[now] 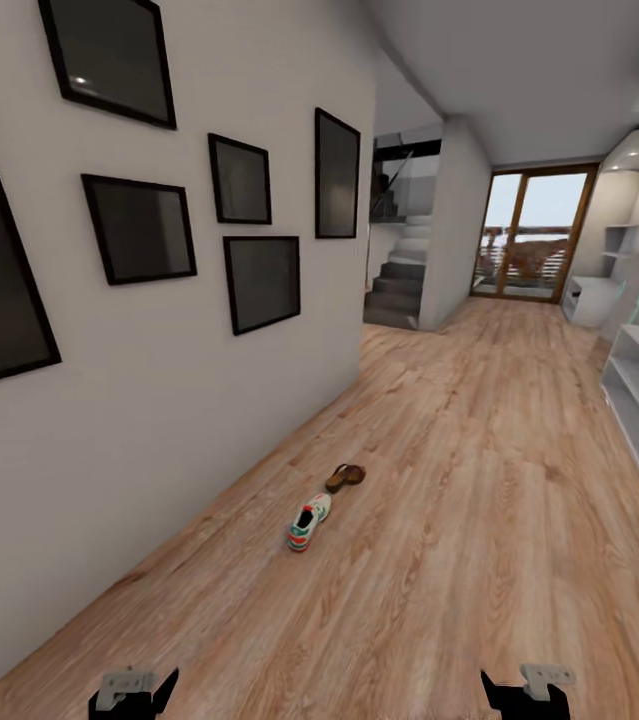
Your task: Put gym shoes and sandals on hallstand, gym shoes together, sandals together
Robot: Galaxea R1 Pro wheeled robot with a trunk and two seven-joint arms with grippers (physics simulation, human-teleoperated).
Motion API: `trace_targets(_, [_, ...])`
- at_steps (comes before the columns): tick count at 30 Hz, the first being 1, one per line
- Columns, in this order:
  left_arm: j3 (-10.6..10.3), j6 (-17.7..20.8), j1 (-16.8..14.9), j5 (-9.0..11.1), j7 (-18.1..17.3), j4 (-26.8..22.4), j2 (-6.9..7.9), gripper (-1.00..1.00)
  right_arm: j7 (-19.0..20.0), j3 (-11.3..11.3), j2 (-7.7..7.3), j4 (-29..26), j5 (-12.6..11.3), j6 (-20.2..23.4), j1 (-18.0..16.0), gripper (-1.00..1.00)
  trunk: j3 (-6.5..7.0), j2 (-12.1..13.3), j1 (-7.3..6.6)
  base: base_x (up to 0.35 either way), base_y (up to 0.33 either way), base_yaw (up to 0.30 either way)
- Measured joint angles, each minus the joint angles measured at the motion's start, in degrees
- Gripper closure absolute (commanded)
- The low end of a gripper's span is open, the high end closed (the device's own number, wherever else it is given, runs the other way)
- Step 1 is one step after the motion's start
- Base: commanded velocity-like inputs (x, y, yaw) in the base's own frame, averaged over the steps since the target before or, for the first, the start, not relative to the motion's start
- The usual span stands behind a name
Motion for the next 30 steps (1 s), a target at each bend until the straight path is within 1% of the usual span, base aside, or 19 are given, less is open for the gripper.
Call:
trace_targets(9, [0.0,0.0,0.0,0.0,0.0,-0.1,-0.06,-1.0,0.0,0.0,0.0,0.0,0.0,0.0,0.0,-1.0,0.18,0.0,-0.01,0.101,0.305,-0.258])
trace_targets(23, [-0.1,0.0,0.0,-0.1,0.0,-0.1,-0.24,-1.0,0.0,0.0,0.0,0.0,0.0,0.0,0.0,-1.0,0.46,0.0,-0.02,0.163,0.304,-0.257])
trace_targets(30, [-0.1,0.0,0.0,-0.1,0.0,-0.1,-0.26,-1.0,0.0,0.0,0.01,0.0,0.0,0.0,0.0,-1.0,0.49,0.0,-0.03,0.24,0.258,-0.08])
